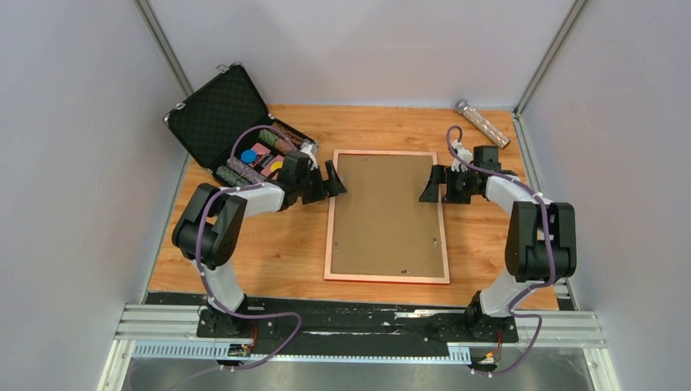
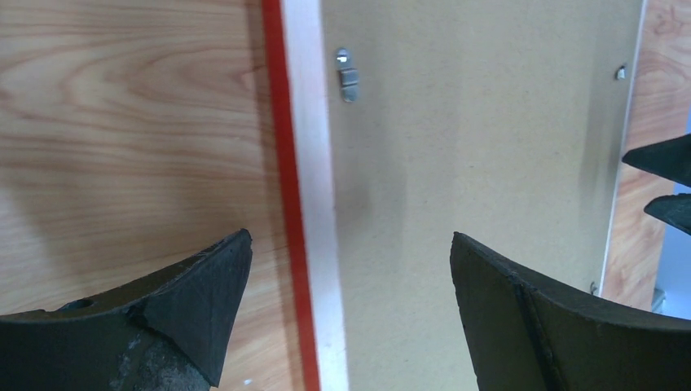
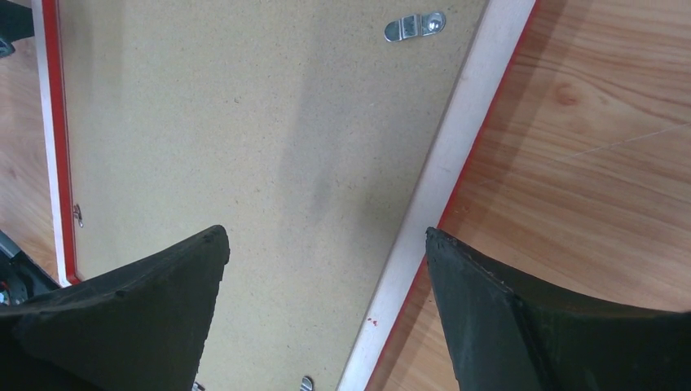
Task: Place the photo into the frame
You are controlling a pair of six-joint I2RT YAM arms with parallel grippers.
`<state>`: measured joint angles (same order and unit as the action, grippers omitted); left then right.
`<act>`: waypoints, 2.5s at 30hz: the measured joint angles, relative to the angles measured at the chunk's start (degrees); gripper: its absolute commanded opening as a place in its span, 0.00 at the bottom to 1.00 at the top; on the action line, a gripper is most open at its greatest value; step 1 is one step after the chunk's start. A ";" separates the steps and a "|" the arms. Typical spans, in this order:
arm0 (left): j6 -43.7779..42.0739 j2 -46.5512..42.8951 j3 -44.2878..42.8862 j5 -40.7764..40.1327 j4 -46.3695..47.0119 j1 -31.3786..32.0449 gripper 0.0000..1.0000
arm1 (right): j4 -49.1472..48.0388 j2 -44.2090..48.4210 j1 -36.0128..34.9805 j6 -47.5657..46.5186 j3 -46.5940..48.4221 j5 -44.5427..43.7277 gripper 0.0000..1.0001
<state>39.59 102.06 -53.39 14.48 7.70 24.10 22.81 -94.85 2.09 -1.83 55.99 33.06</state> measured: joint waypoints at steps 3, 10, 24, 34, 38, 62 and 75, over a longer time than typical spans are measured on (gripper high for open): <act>0.26 1.16 -1.05 0.79 0.63 1.11 1.00 | 0.04 -0.50 0.00 0.04 0.37 0.90 0.96; 0.92 1.84 -1.73 0.85 0.87 2.08 1.00 | 0.33 -1.14 0.31 0.20 0.85 2.47 0.95; 2.14 1.81 -1.75 -1.53 1.09 3.21 1.00 | 2.89 0.46 0.33 1.11 0.98 -0.83 0.94; 2.34 1.81 -1.75 -1.73 1.11 3.23 1.00 | 2.89 5.49 0.31 1.29 0.13 -0.26 0.92; 2.36 1.81 -1.75 -1.75 1.11 3.26 1.00 | 3.08 5.38 0.31 1.29 -0.85 0.63 0.91; 2.38 1.81 -1.75 -1.75 1.09 3.26 1.00 | 3.06 -1.57 0.07 1.73 -1.64 9.33 0.88; 2.45 1.75 -1.77 -1.79 0.92 3.26 1.00 | 3.56 -0.44 0.02 1.73 -1.70 9.62 0.93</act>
<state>42.04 103.81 -55.16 12.69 8.62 27.35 26.37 -95.29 2.11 -0.10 54.28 42.68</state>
